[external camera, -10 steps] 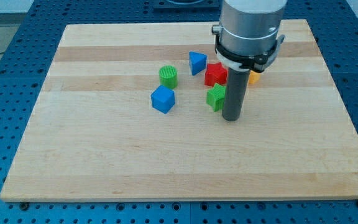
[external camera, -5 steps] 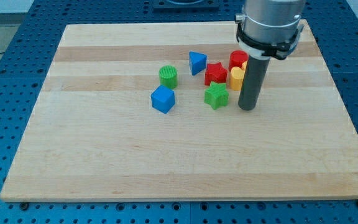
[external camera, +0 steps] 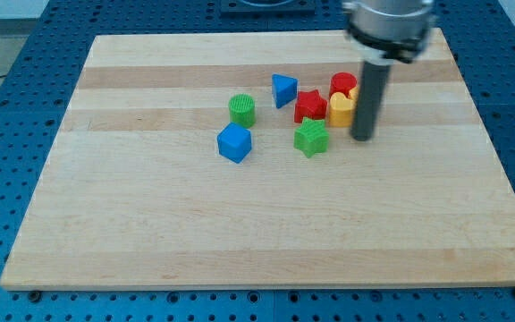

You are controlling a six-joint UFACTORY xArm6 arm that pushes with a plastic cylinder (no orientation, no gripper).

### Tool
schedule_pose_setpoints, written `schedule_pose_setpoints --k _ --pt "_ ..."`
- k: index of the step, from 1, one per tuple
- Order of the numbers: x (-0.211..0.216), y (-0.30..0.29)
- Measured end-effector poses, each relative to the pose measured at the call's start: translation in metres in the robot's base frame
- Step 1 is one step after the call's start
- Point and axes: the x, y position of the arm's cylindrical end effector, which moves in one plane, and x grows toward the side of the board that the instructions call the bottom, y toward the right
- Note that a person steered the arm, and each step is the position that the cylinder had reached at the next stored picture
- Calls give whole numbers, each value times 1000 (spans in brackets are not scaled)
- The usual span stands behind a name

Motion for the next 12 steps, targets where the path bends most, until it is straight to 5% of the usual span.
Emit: schedule_pose_setpoints --k 1,2,4,8,10,12 --pt "-29 86" --pt "-77 54" --pt "-4 -81" --pt "-16 -214" --pt "-79 -207" --pt "-43 -115"
